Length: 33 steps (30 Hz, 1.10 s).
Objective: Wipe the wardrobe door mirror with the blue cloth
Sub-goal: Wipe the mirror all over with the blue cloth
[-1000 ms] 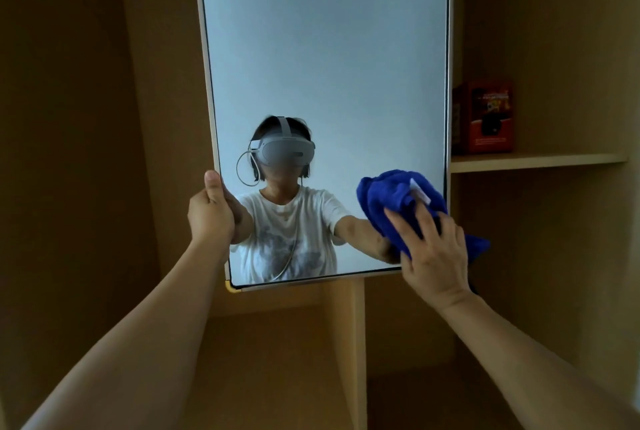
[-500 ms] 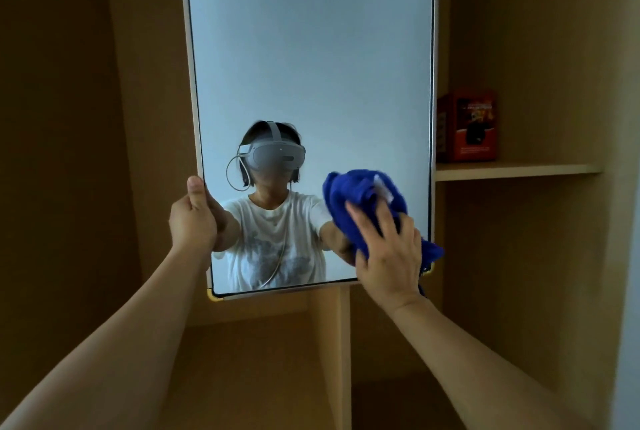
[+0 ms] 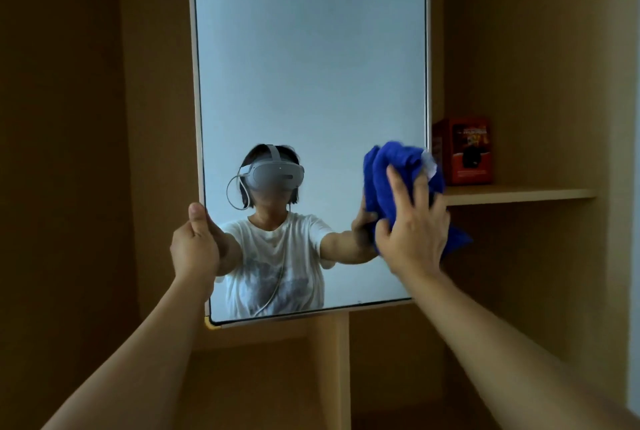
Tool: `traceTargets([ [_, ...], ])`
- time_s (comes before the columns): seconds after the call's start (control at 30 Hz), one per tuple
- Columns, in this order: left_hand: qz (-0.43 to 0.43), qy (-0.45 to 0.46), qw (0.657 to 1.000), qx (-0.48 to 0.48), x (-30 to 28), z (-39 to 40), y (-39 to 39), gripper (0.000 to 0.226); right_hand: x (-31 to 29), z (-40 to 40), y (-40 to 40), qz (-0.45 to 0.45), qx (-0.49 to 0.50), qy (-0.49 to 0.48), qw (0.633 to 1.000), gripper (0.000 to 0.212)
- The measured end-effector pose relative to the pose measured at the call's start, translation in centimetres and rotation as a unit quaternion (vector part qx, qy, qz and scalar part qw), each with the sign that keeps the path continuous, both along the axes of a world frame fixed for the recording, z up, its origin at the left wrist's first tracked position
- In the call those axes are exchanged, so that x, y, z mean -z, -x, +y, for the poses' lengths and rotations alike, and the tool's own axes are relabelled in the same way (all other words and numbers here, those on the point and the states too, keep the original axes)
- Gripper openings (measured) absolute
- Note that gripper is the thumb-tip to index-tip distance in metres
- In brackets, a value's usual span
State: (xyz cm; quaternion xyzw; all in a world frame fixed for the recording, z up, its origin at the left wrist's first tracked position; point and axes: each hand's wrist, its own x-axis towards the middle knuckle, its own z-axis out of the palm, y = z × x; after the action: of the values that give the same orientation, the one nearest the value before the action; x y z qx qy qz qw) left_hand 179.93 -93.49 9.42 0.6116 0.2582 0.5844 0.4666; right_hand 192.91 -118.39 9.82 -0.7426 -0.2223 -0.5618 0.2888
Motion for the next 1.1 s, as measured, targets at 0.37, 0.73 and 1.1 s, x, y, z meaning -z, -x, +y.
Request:
traceTargets([
  [0.37,0.003,-0.017,1.0,-0.011,0.2,0.2,-0.1,0.05,-2.0,0.0,0.0,-0.031,-0.02,0.03,0.999,0.08],
  [0.73,-0.002,-0.026,1.0,-0.011,0.3,0.6,-0.1,0.061,-14.2,-0.7,-1.0,0.032,-0.006,-0.037,0.999,0.077],
  [1.1,-0.022,-0.003,1.0,0.01,0.4,0.7,-0.5,0.068,-18.8,1.1,1.4,0.016,-0.028,0.016,0.999,0.066],
])
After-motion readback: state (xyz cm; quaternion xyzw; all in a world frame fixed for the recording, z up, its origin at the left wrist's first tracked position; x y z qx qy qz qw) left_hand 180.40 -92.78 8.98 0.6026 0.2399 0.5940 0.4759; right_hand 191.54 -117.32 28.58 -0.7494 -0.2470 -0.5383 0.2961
